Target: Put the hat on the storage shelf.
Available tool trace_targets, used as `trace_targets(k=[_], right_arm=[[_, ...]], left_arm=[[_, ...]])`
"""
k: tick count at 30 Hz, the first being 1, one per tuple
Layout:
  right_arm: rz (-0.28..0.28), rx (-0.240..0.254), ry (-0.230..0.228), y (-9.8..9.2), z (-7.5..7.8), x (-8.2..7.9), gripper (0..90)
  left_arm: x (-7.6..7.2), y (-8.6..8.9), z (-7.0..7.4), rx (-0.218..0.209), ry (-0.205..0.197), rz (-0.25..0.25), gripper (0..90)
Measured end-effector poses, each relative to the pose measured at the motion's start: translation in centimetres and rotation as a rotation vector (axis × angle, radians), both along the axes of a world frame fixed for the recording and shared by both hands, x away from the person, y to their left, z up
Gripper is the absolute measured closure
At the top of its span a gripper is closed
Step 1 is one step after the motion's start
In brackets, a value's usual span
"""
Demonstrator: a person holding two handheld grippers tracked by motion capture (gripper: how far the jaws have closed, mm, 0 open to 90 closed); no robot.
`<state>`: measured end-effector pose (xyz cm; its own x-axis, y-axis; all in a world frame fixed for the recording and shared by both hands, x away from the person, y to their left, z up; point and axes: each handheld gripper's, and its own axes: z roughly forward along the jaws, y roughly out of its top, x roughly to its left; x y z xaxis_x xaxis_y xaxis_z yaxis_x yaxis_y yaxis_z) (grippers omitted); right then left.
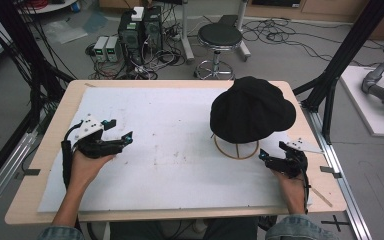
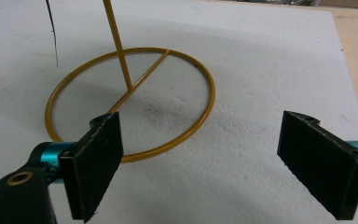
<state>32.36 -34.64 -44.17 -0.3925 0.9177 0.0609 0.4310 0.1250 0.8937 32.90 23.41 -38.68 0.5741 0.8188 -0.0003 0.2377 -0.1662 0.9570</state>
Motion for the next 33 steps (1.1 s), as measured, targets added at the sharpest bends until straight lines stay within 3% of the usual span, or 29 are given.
trace_targets(k=[15,33], right_arm=[[0.011,-0.014,-0.003,0.7,-0.1,0.5,13.9],[0.01,-0.017,0.003,0.9,-0.1,0.6,13.9]], left_arm=[[-1.3,3.7,-2.2,-0.017,0.001,0.096,22.1],[-1.4,4.5,-3.0,-0.009,0.02,0.116,22.1]])
